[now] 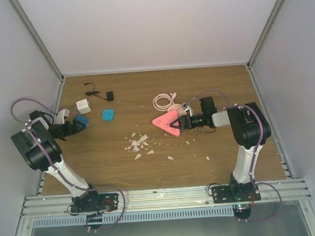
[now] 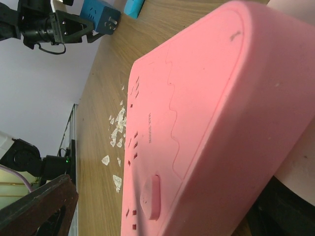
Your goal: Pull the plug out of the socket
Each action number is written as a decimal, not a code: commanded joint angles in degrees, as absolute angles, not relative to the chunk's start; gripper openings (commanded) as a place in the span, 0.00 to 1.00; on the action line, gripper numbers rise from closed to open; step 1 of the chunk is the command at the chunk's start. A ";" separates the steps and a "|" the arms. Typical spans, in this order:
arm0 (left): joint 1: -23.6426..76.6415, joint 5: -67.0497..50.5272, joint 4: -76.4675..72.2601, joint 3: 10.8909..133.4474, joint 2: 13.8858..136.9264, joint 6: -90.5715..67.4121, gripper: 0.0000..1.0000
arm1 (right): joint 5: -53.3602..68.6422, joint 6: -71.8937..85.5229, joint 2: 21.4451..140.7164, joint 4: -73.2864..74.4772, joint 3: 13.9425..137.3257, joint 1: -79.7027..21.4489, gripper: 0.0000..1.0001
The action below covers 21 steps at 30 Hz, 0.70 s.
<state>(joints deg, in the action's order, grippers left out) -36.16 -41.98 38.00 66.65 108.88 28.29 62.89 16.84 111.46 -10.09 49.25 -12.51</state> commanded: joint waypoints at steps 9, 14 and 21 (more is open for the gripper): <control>-37.47 -40.75 39.08 70.49 106.26 30.60 0.99 | 54.38 14.89 117.01 -4.30 46.75 -11.64 0.92; -37.44 -42.23 40.63 72.49 106.12 32.40 0.98 | 54.45 14.77 116.95 -4.14 46.70 -11.69 0.92; -37.40 -40.24 39.01 72.99 104.11 32.07 0.99 | 54.23 14.20 116.50 -3.66 46.76 -11.62 0.92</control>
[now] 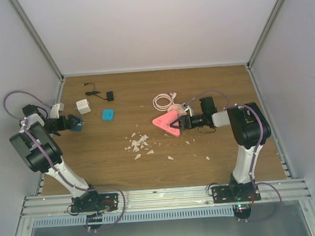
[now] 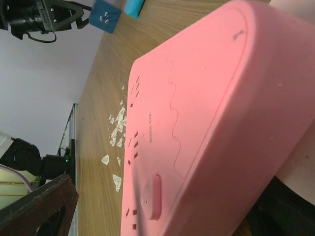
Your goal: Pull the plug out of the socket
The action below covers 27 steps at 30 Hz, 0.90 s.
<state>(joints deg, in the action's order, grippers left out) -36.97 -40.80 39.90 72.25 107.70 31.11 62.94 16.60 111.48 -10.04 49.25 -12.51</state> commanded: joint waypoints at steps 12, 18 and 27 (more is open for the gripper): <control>-32.87 -34.89 34.38 72.47 91.54 32.77 0.99 | 52.86 10.53 115.56 1.08 47.52 -11.01 0.98; -22.86 -31.15 33.21 71.47 84.81 32.80 0.99 | 52.19 7.62 115.04 5.58 48.29 -9.75 1.00; -8.29 -28.64 31.66 72.14 82.07 31.11 0.99 | 51.62 1.95 112.55 11.84 48.65 -7.66 1.00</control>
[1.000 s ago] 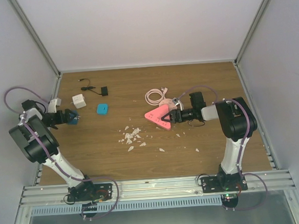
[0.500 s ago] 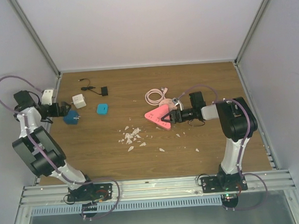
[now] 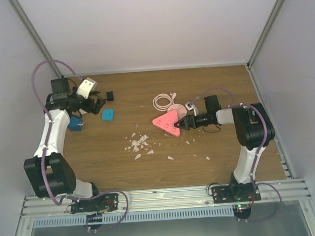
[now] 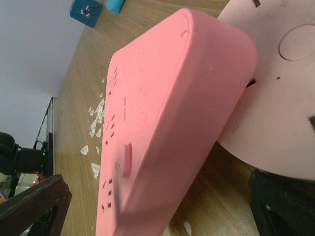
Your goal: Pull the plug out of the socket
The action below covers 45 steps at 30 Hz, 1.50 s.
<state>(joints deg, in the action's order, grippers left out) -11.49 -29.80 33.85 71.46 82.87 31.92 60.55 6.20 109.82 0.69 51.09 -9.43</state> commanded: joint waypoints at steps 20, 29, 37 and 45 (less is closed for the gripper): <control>13.05 -42.17 31.10 74.30 93.43 30.18 0.99 | 52.00 -7.08 104.37 21.36 55.08 -1.86 0.82; 18.89 -45.88 31.43 79.33 103.81 27.06 0.99 | 47.35 -1.97 106.48 15.28 60.89 -1.85 0.78; 19.90 -48.13 32.00 84.72 111.61 25.50 0.97 | 47.27 -2.34 112.91 15.06 67.65 -1.90 0.78; 20.27 -50.49 30.63 85.22 115.43 24.78 0.96 | 50.71 -4.87 118.18 16.95 71.24 -3.71 0.77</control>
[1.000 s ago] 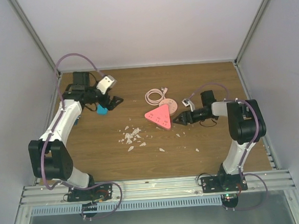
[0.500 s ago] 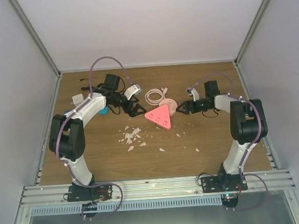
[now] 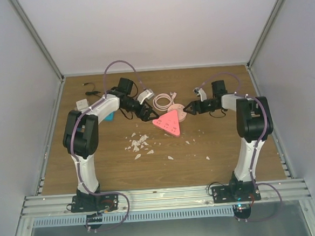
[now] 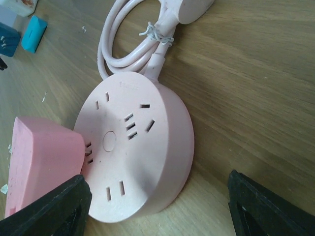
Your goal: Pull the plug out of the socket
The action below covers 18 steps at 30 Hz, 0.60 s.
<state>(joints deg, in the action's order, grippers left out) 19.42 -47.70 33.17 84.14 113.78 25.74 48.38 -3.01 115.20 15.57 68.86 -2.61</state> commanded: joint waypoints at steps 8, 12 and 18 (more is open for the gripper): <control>20.38 -54.92 31.15 84.68 117.90 24.92 0.92 | 51.75 -6.81 120.26 17.86 73.20 -6.76 0.65; 20.36 -55.04 30.56 82.26 117.30 25.74 0.90 | 51.81 -8.80 121.52 18.52 74.43 -8.20 0.61; 20.22 -55.45 31.37 79.73 117.81 26.89 0.89 | 52.41 -12.11 123.57 20.16 75.89 -10.76 0.60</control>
